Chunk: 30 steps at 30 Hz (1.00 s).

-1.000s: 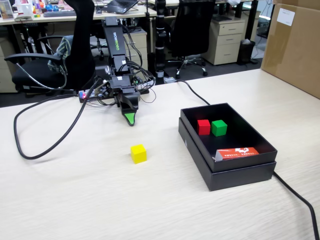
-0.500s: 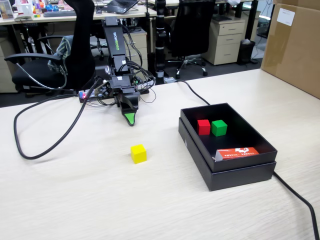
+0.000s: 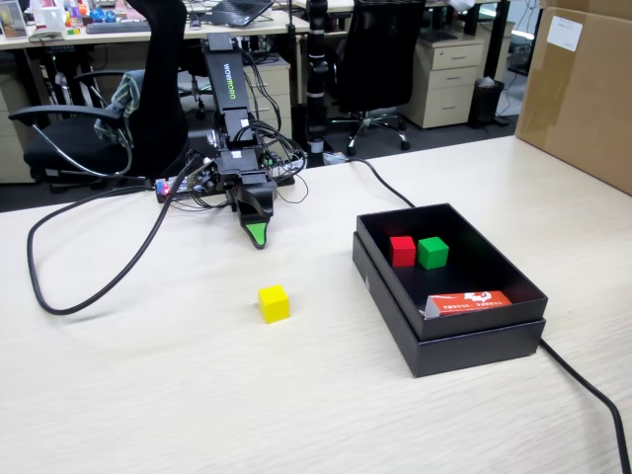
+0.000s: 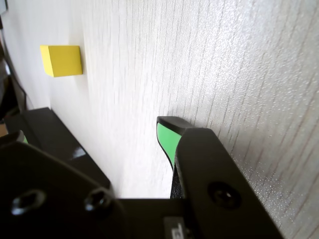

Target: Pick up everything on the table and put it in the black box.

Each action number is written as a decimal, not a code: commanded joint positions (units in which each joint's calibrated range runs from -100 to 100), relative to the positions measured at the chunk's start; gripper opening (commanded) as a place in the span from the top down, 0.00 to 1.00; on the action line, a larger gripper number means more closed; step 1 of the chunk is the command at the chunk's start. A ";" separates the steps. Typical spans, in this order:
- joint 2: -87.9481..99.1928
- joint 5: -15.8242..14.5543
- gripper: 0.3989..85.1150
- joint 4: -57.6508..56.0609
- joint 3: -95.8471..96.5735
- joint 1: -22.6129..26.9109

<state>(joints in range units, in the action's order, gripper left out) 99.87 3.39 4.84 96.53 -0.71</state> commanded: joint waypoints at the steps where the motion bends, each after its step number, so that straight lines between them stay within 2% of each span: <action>1: 0.13 -0.05 0.41 -4.02 0.66 0.00; 17: -1.13 -0.49 0.41 -4.80 -1.25 -0.24; 21: -3.66 -1.95 0.42 -20.78 -12.67 -1.66; 25: -9.28 -2.64 0.41 -31.75 -24.91 -2.74; 30: -23.16 -3.52 0.43 -46.78 -46.12 -2.59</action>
<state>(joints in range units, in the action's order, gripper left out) 83.30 1.00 -36.59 60.11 -3.39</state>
